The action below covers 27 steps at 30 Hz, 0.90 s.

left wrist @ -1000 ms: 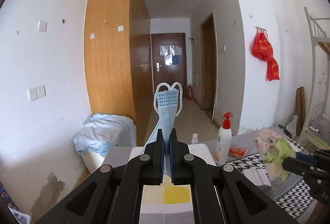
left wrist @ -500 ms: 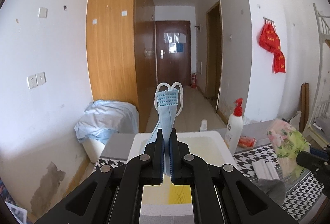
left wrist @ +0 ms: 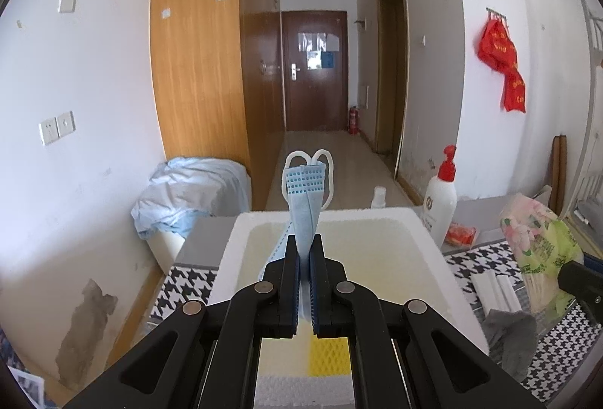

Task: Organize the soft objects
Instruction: 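Lower the mask into the foam box and open the left gripper while the right gripper holds the bag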

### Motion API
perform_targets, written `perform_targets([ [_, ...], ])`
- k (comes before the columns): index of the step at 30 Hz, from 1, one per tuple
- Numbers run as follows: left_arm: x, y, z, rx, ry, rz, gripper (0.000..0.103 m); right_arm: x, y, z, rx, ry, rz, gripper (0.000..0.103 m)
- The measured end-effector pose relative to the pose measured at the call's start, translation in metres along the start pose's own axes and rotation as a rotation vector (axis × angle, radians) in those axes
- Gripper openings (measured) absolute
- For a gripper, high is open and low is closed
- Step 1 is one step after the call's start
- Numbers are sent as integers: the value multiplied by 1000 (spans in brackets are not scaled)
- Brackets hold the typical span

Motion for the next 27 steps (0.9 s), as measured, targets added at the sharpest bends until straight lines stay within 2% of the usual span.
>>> perform_targets([
  [2, 0, -4, -1, -3, 0, -12, 5, 1, -2, 0, -3, -1, -7, 17],
  [4, -1, -5, -2, 0, -3, -16, 10, 1, -4, 0, -5, -3, -11, 17],
  [5, -1, -6, -2, 1, -6, -18, 19, 1, -5, -1, -6, -4, -14, 17],
  [6, -1, -6, -3, 0, -6, -20, 35, 1, -6, -1, -7, -4, -16, 17],
  [7, -1, -5, -3, -1, -4, -20, 43, 1, -6, -2, -8, -4, -17, 17],
  [8, -1, -4, -3, -2, -2, -15, 56, 2, -6, -3, -9, -2, -18, 17],
  [11, -1, -2, -5, -10, 1, -4, 64, 3, -8, -4, -12, -4, -21, 17],
  [15, -2, 2, -8, -14, 10, 22, 88, 4, -10, -7, -18, -1, -23, 17],
  [18, -2, 11, -14, -4, 29, 65, 100, 6, -11, -10, -23, 3, -22, 17],
  [27, -1, 29, -30, 20, 31, 124, 102, 15, -20, -21, -28, 18, -28, 17],
])
Point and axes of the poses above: each gripper's, at about its wrist camera, not at the fingertips, and y roughly against the way its jaws point, z to its right, x to its top, the point moved 2 cm from there along -y, roughly the way its jaws point, and after that the axes turned 13 degrees about -z, right-handed, at the moved point
